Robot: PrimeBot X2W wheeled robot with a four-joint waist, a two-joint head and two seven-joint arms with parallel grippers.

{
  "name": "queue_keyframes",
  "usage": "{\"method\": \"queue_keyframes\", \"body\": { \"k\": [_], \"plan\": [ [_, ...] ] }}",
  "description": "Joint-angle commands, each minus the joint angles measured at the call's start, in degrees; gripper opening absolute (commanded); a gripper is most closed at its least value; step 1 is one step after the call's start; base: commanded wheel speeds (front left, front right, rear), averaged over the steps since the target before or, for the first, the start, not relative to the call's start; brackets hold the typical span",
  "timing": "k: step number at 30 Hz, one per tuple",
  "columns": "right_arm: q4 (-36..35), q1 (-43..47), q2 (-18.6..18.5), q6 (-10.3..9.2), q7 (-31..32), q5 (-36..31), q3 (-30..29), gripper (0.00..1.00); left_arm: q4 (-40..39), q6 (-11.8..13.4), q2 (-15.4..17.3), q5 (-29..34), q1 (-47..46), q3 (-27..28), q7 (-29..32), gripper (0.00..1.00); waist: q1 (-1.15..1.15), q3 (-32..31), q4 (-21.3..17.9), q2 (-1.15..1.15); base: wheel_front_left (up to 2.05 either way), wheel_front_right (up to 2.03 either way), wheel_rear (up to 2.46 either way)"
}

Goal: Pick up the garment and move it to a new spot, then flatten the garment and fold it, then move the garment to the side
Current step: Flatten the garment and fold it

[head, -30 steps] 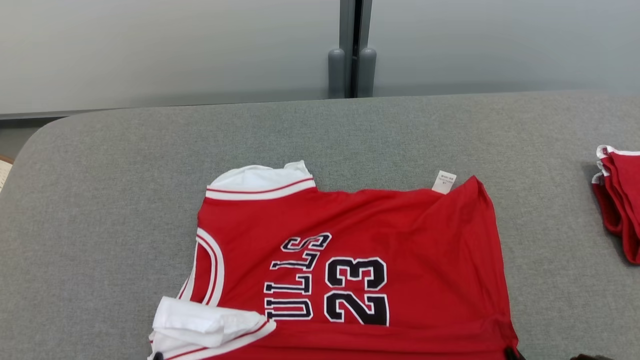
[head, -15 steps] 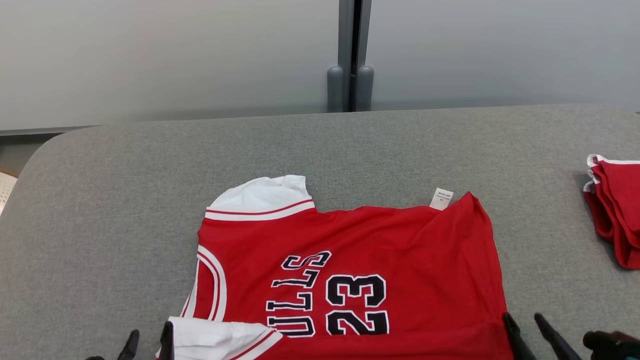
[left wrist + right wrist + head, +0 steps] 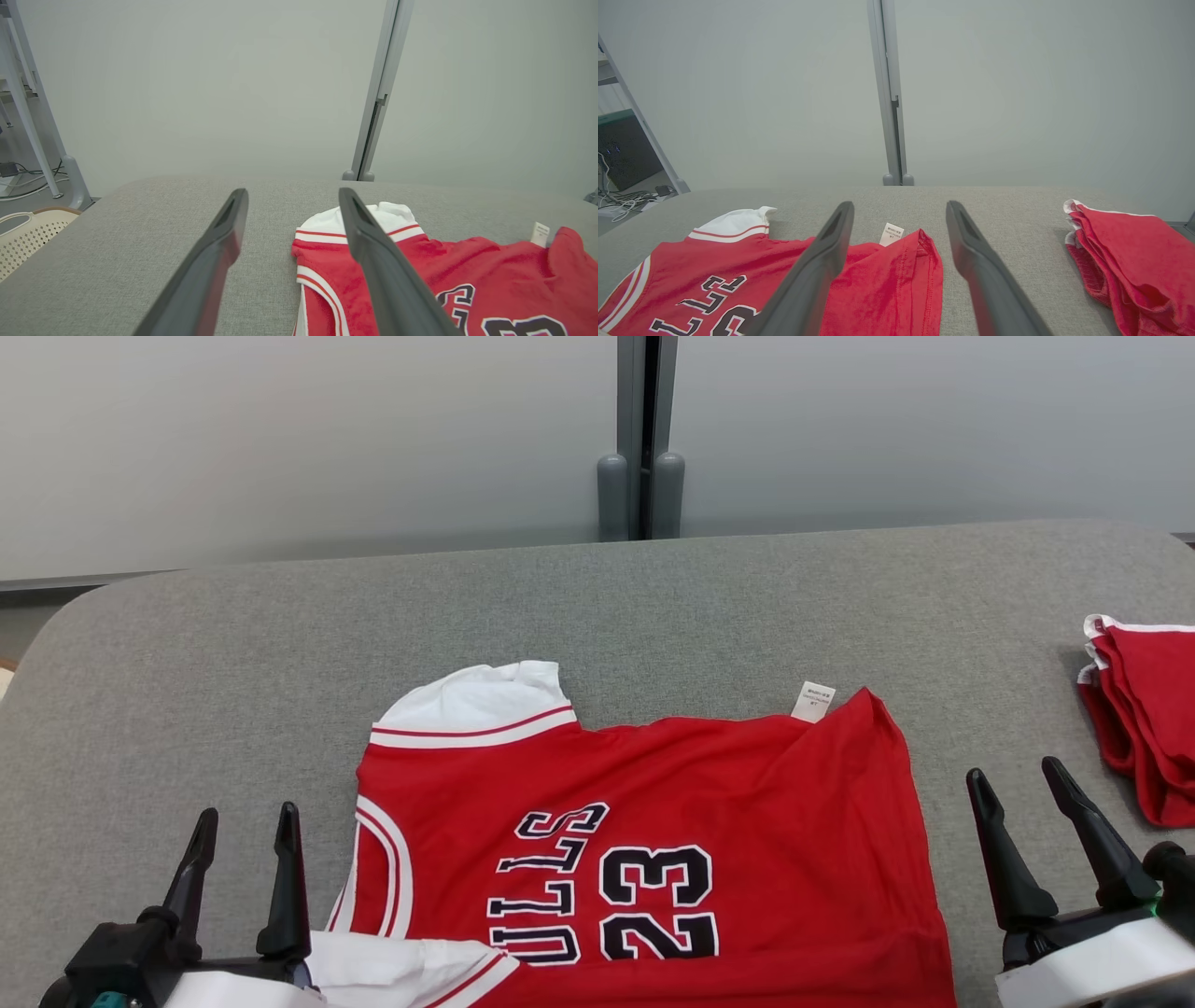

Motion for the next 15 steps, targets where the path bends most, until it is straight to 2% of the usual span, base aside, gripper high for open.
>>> {"method": "queue_keyframes", "body": {
  "k": [1,6,15],
  "plan": [
    [-0.8,-0.2,0.3,-0.02,0.8,-0.6,-0.2,1.00,-0.4,0.7,0.2,0.6,0.0,-0.3,0.5,1.00,0.00,0.3,-0.1,0.00,0.00,0.00,0.00],
    [-1.5,0.4,1.1,-0.02,1.7,-0.9,-0.3,1.00,-1.0,1.6,-0.3,0.8,0.3,-0.8,1.4,1.00,0.00,1.0,0.1,0.00,0.00,0.00,0.00],
    [-1.4,0.1,1.7,-0.02,1.6,-1.1,-0.6,1.00,-0.9,1.6,0.2,1.3,-1.8,-1.8,2.5,1.00,0.00,1.9,0.4,0.00,0.00,0.00,0.00]
  ]
}}
